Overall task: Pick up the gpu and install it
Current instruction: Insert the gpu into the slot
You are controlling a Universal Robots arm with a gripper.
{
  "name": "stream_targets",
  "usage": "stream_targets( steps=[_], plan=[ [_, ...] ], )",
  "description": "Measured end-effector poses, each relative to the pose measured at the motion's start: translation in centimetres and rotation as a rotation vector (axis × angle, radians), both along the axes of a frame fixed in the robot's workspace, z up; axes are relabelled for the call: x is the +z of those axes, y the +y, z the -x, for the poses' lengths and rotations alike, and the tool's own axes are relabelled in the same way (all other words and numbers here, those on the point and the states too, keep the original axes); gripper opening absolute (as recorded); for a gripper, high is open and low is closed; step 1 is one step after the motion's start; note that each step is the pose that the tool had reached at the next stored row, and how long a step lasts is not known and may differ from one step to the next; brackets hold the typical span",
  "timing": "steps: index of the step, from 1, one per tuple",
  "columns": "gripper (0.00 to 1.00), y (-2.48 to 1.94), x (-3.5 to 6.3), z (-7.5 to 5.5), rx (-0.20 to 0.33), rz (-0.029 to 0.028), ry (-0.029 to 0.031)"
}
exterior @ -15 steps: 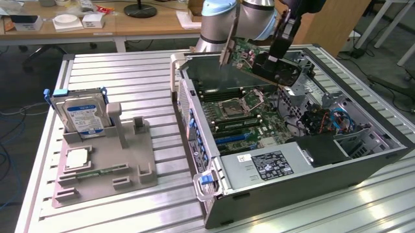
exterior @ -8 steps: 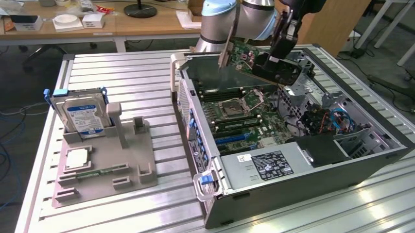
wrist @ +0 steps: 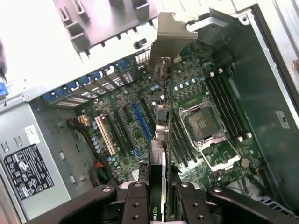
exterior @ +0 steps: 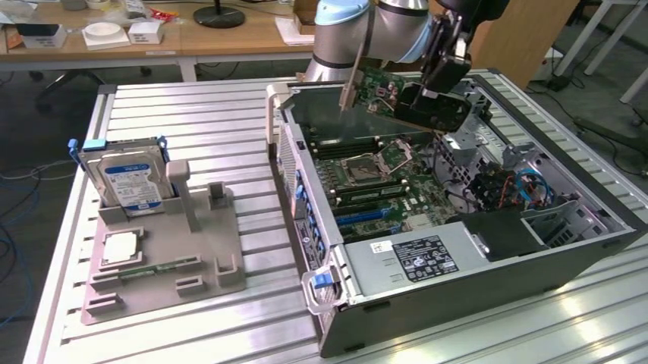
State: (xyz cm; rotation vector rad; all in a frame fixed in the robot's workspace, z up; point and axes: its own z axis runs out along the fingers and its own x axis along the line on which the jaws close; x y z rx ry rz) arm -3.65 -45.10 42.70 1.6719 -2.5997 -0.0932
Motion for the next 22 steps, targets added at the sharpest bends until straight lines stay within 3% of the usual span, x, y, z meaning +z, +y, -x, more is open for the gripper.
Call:
stream_targets(
  steps=[11, 13, 15, 22],
  plan=[
    [0.27, 0.0, 0.0, 0.0, 0.168, 0.0, -0.0001],
    [0.27, 0.0, 0.0, 0.0, 0.228, 0.0, 0.0],
    [0.27, 0.0, 0.0, 0.0, 0.339, 0.0, -0.0001],
    [0.27, 0.0, 0.0, 0.0, 0.458, 0.0, 0.0]
  ],
)
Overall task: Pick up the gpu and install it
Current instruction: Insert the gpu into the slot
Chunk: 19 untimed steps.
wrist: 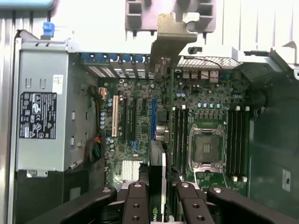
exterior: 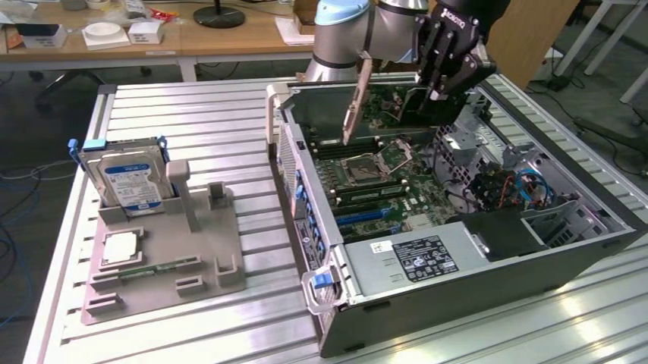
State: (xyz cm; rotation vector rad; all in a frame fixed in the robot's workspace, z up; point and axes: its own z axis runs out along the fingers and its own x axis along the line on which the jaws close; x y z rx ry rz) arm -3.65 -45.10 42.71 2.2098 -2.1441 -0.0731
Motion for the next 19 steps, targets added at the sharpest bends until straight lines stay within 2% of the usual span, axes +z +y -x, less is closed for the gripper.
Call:
stream_targets(
  steps=[6, 15, 16, 18, 19],
  plan=[
    [0.27, 0.0, 0.01, 0.0, 0.085, 0.0, 0.0001],
    [0.27, 0.01, -0.07, -0.05, 0.086, -0.0001, -0.0011],
    [0.27, 0.01, -0.11, -0.07, 0.086, 0.0002, -0.0024],
    [0.27, 0.05, -0.15, -0.08, 0.082, 0.001, -0.0162],
    [0.27, 0.05, -0.17, -0.07, 0.073, 0.0011, -0.0201]
  ],
)
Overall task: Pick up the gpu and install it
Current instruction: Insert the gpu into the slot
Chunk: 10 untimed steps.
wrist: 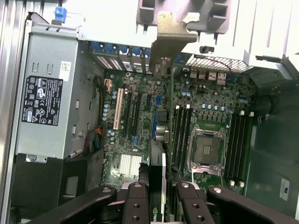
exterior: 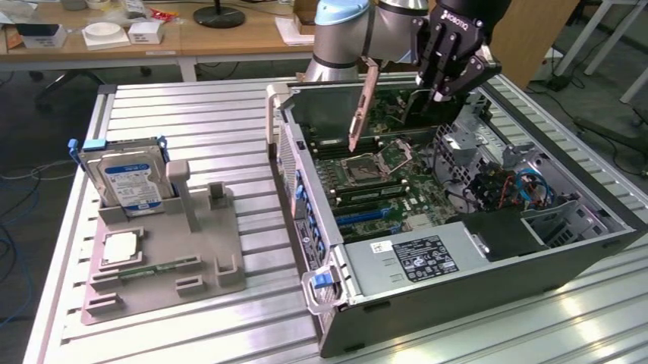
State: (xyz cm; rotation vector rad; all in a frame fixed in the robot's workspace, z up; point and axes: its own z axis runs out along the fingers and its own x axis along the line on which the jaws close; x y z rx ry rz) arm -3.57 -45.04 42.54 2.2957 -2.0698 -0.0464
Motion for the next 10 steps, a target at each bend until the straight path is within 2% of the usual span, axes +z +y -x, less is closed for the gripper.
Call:
stream_targets(
  steps=[7, 8, 9, 10],
  plan=[
    [0.27, 0.01, -0.19, -0.02, -0.066, -0.0002, -0.0071],
    [0.27, 0.03, -0.21, -0.05, -0.069, -0.0003, -0.0099],
    [0.27, 0.1, -0.22, -0.06, -0.07, -0.0006, -0.017],
    [0.27, 0.19, -0.22, -0.06, -0.07, -0.0009, -0.0281]
  ],
)
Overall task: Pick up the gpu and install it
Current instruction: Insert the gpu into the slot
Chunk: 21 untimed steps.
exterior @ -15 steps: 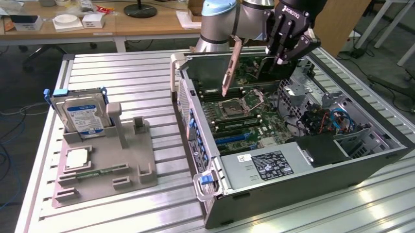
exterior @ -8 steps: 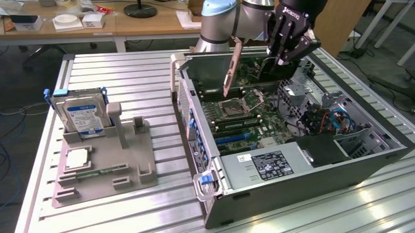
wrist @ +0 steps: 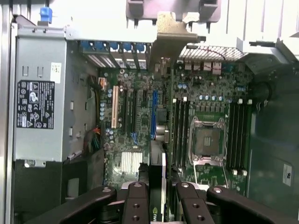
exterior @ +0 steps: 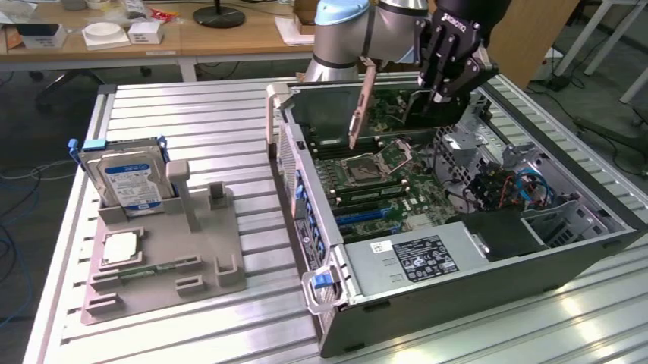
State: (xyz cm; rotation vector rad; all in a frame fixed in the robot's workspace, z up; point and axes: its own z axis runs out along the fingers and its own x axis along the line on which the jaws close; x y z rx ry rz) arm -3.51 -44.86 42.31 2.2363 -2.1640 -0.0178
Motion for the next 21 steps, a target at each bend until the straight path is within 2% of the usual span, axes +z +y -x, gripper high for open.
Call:
stream_targets(
  steps=[1, 3, 4, 6, 8, 12, 21],
  plan=[
    [0.27, 0.1, 0.0, 0.0, 0.0, 0.0, -0.0135],
    [0.27, 0.22, -0.03, 0.0, 0.0, 0.0, -0.0343],
    [0.27, 0.27, -0.07, 0.0, 0.0, 0.0, -0.0417],
    [0.27, 0.35, -0.19, 0.0, -0.004, 0.0002, -0.0503],
    [0.27, 0.39, -0.4, -0.01, -0.011, 0.0002, -0.0537],
    [0.27, 0.4, -0.59, 0.0, -0.063, 0.0018, -0.0537],
    [0.27, 0.4, -0.82, 0.0, -0.064, 0.0015, -0.0537]
  ],
)
